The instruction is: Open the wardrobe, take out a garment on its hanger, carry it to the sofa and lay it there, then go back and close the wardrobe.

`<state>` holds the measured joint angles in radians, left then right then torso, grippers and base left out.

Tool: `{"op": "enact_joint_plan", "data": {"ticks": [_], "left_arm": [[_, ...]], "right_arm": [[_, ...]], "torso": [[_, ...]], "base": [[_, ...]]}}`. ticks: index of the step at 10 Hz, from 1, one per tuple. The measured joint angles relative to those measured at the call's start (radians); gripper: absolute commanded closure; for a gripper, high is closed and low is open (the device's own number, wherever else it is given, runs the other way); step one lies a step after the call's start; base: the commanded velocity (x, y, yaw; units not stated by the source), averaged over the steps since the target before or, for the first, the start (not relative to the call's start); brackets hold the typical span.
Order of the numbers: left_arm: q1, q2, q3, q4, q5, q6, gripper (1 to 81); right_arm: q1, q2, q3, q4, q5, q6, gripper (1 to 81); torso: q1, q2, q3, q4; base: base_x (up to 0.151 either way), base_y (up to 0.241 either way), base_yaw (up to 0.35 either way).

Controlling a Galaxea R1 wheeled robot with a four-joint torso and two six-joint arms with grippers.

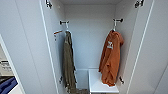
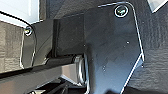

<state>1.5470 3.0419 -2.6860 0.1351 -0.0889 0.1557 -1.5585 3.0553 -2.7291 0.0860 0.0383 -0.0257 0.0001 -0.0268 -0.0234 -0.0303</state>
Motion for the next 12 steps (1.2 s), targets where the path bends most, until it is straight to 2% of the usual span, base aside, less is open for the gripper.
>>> {"op": "enact_joint_plan", "data": {"ticks": [12], "left_arm": [[0.003,0.0,0.0,0.0,0.0,0.0,1.0]], "right_arm": [[0.002,0.003,-0.003,0.0,-0.002,0.0,1.0]], "torso": [[0.0,0.0,0.0,0.0]], "base": [[0.101,0.0,0.0]]}}
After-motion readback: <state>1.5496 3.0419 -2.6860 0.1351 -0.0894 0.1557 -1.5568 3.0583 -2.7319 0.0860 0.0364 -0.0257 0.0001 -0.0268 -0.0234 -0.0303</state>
